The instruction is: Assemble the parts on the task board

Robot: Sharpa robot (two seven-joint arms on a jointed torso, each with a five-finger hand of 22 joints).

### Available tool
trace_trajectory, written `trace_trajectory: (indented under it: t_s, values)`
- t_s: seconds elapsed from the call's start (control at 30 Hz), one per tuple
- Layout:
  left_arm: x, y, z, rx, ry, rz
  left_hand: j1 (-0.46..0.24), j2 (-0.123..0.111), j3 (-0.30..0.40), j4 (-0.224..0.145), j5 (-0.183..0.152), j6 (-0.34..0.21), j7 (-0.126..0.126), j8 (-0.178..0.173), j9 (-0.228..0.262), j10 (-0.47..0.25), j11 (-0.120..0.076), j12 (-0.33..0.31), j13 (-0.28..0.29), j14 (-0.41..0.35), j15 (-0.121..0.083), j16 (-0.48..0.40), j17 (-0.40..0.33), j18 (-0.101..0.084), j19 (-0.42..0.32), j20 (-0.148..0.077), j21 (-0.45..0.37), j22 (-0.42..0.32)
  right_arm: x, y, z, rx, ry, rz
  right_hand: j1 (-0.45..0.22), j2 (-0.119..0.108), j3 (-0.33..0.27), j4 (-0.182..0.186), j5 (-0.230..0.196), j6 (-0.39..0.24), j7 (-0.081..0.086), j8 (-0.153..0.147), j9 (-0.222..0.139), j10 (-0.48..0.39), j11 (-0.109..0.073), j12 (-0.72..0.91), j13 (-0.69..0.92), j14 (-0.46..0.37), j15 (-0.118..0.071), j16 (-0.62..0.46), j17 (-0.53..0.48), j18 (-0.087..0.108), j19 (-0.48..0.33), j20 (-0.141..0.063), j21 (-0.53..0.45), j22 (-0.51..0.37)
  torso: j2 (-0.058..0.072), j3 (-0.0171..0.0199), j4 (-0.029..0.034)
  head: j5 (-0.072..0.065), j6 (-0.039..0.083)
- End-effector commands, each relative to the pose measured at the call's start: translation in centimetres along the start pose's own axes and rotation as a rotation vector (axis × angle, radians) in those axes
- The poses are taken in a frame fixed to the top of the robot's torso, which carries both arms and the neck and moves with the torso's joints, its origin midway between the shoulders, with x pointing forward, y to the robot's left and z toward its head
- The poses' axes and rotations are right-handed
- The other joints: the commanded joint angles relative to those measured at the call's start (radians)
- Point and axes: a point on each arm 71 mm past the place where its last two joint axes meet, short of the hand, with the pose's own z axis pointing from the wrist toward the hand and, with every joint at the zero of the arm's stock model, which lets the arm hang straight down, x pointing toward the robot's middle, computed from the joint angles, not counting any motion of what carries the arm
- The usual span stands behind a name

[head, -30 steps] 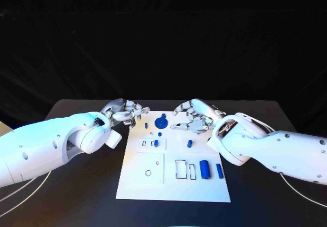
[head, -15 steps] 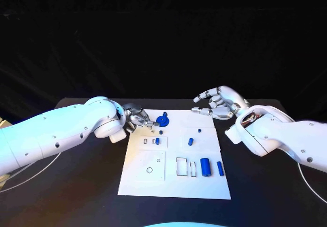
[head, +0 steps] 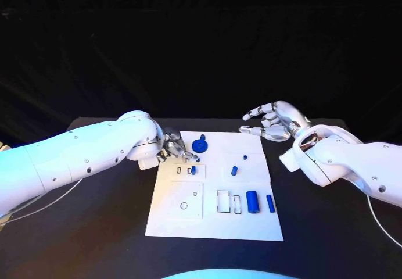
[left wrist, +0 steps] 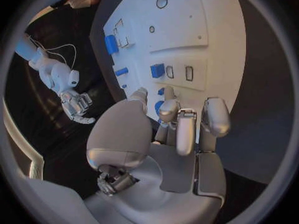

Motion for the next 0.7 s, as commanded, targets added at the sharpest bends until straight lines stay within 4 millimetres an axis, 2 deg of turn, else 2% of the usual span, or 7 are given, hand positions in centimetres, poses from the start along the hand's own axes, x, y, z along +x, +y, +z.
trace_trajectory:
  t_s: [0.03,0.4,0.7]
  values:
    - [0.4,-0.2,0.2,-0.03,0.04,0.047,-0.017,0.0,-0.01,0.0,-0.008,-0.009,0.002,0.005,0.003,-0.004,0.004,0.006,0.004,0.055,-0.005,-0.006,0.104,-0.011,0.007,-0.001,0.007,0.001,0.1,0.0,0.1,-0.001,0.005,0.008,-0.007,0.012,-0.005,0.002,0.005,-0.002,-0.003,0.003,0.001,0.002,0.006,-0.005,0.161,0.086,0.003,-0.005,0.187,0.02,0.051,0.007,-0.004,0.191,0.0,-0.001,0.001,0.002,-0.003]
    - [1.1,-1.1,0.9,-0.021,0.073,0.064,-0.029,0.003,-0.018,-0.001,-0.014,-0.011,0.002,0.006,0.009,-0.007,0.005,0.005,0.001,0.054,-0.004,-0.007,0.101,-0.01,0.004,-0.001,0.005,-0.002,0.3,0.0,0.4,0.006,0.013,0.007,-0.011,0.016,-0.007,0.002,0.007,-0.004,-0.003,0.002,0.0,0.003,0.006,-0.004,0.161,0.086,0.003,-0.005,0.186,0.02,0.05,0.007,-0.006,0.19,0.0,-0.0005,-0.0026,0.002,-0.006]
    - [1.5,-1.3,1.1,-0.017,0.091,0.075,-0.027,0.005,-0.018,-0.002,-0.014,-0.013,0.002,0.005,0.01,-0.01,0.005,0.003,-0.002,0.054,-0.004,-0.008,0.1,-0.01,0.001,-0.001,0.004,-0.005,0.3,-0.1,0.5,0.01,0.015,0.006,-0.012,0.018,-0.008,0.002,0.009,-0.004,-0.003,0.002,0.0,0.002,0.006,-0.005,0.161,0.086,0.003,-0.006,0.185,0.02,0.05,0.007,-0.006,0.19,-0.001,0.0,-0.0006,-0.002,-0.008]
